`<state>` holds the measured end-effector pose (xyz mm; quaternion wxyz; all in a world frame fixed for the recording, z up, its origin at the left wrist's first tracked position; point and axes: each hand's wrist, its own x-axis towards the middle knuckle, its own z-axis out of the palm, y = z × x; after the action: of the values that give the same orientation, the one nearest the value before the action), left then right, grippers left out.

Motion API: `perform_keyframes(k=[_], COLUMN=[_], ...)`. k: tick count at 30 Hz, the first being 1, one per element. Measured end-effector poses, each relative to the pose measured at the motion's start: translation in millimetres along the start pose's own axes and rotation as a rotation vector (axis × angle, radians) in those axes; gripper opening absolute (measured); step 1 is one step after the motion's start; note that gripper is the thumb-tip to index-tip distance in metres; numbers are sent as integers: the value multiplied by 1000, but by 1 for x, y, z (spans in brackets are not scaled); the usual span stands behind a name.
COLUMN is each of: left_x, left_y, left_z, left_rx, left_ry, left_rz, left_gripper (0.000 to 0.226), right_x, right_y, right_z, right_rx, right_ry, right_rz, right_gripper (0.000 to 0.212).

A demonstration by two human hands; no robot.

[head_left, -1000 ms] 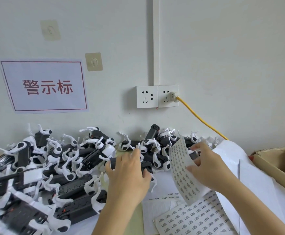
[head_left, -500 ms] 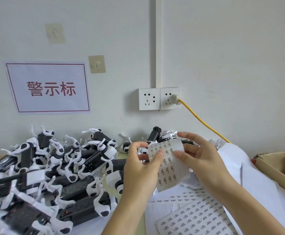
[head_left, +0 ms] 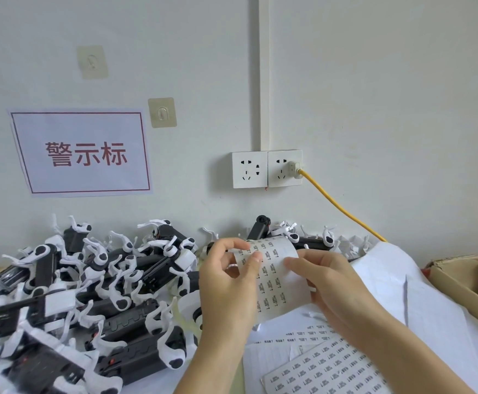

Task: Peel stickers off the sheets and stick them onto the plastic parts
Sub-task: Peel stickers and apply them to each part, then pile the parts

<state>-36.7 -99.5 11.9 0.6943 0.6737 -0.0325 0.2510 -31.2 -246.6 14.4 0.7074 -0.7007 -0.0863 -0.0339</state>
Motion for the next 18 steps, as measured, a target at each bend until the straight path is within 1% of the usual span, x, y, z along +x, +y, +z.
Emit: perform_keyframes(k=[4, 6, 8, 10, 14, 18], left_x=[-2, -2, -1, -1, -3, -3], left_y=[-2, 0, 0, -1, -6, -8], left_z=[0, -2, -2, 0, 4, 2], left_rx=[110, 212, 327, 415, 512, 487], left_ry=[53, 89, 79, 35, -40, -95], left_rz=[130, 246, 379, 470, 529, 490], left_gripper=[18, 22, 25, 19, 11, 11], right_x=[-2, -1, -2, -3, -3, -3], right_y=[-2, -1, -1, -1, 0, 1], right_z=[3, 4, 4, 4, 5, 8], right_rx=[-134, -164, -177, -194, -266, -349], right_ry=[79, 113, 122, 104, 63, 98], right_rz=[-28, -52, -74, -87, -119, -204], right_gripper=[16, 15, 15, 16, 17, 21])
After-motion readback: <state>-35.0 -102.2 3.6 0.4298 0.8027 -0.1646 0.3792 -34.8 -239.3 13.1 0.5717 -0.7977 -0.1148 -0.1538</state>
